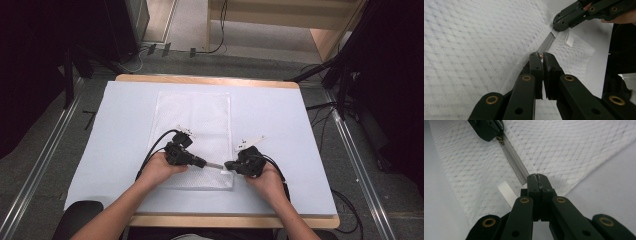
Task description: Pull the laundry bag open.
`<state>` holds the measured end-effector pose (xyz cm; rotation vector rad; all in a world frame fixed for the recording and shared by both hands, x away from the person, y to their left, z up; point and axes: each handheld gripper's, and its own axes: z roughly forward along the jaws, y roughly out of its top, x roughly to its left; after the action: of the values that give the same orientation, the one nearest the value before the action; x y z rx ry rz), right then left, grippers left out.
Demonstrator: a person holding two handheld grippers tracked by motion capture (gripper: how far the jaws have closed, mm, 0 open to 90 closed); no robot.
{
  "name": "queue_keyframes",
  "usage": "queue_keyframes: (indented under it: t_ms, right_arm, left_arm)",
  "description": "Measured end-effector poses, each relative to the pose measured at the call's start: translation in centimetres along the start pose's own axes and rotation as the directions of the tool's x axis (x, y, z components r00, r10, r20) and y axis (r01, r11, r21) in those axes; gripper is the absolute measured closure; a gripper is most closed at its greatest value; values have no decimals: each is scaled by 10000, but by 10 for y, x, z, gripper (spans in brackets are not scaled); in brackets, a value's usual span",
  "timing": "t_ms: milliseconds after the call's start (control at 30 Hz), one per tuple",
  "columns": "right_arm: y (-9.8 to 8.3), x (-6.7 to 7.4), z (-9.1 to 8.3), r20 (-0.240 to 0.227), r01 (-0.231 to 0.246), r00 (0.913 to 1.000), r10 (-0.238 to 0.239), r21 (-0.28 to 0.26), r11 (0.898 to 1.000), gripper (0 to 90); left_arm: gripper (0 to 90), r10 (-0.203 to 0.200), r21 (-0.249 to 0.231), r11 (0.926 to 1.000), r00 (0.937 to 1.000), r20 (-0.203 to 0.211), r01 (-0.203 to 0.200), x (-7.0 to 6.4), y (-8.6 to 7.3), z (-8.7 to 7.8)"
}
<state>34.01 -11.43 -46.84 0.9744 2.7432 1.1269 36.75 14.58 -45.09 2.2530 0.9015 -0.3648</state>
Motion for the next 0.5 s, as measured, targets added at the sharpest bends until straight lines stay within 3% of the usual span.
queue_keyframes:
  t_ms: [500]
  right_arm:
    - [0, -2, 0, -147, 61, 9999, -61, 9, 10000, 900]
  left_arm:
    - [881, -303, -67, 9995, 9995, -27, 303, 7, -7, -13]
